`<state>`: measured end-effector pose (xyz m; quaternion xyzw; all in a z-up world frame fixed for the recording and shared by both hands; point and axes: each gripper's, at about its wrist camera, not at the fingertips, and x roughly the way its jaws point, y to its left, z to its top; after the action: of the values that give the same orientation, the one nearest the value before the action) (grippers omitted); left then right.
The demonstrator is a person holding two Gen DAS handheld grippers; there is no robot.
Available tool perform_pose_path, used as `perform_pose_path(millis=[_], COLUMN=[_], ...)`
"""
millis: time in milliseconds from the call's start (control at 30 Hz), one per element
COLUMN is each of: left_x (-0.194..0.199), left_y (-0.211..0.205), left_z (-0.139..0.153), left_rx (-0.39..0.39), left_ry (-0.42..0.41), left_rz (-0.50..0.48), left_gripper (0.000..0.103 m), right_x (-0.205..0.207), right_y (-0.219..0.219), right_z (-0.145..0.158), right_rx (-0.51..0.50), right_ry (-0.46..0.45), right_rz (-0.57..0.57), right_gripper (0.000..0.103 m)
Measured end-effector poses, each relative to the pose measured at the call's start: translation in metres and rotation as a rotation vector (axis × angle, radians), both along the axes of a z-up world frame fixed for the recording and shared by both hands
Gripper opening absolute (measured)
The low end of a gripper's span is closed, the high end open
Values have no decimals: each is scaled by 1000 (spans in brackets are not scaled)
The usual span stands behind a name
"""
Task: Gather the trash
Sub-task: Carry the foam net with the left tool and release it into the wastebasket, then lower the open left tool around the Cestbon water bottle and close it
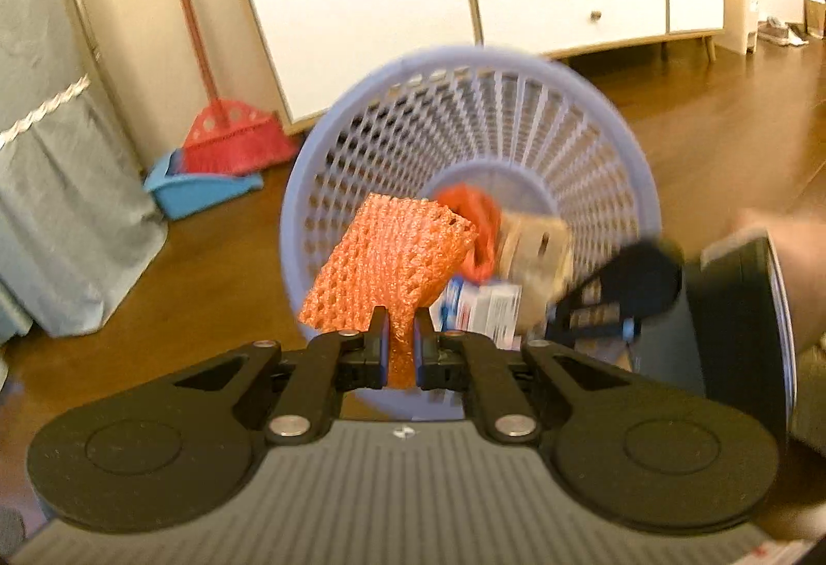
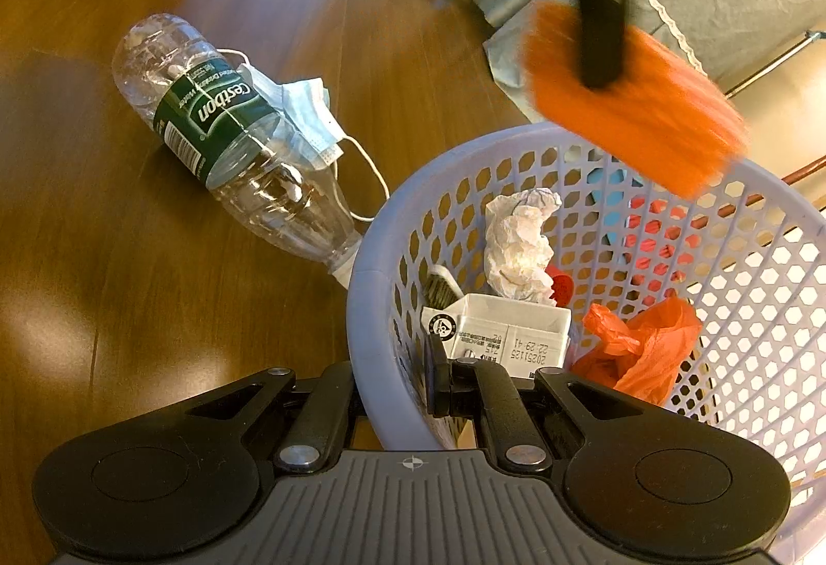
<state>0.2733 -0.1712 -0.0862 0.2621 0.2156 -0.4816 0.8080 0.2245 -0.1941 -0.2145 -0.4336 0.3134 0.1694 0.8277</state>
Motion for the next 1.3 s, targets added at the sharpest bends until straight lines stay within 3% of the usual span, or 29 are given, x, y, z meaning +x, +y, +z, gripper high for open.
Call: perform_pose_path(millis=[67, 100, 133, 167, 567, 933, 1033, 1100, 1300], left_x=[3, 5, 7, 9, 15, 10, 11, 7, -4], left_y=[-15, -22, -28, -32, 12, 121, 147, 150, 139], left_z=[1, 0, 0, -1, -6, -41, -56, -65, -82], left_rx=[-34, -54, -65, -68, -49, 107, 106, 136, 177], left_ry=[-1, 10, 19, 25, 47, 76, 147, 150, 148], left_rz=[0, -6, -5, -4, 85, 269, 338, 311, 214], left_gripper=[11, 28, 38, 41, 41, 47, 50, 58, 63], right_x=[0, 0, 0, 0, 3, 5, 4, 4, 3], right_y=[0, 0, 0, 0, -2, -1, -1, -1, -1], right_z=[0, 0, 0, 0, 0, -1, 0, 0, -1], right_rx=[1, 2, 4, 6, 13, 14, 12, 10, 6], right_ry=[0, 0, -1, -1, -2, -2, -3, -2, -1], right_rz=[0, -1, -2, -2, -6, -9, -7, -5, -4], right_gripper=[4, 4, 4, 4, 4, 4, 4, 4, 4])
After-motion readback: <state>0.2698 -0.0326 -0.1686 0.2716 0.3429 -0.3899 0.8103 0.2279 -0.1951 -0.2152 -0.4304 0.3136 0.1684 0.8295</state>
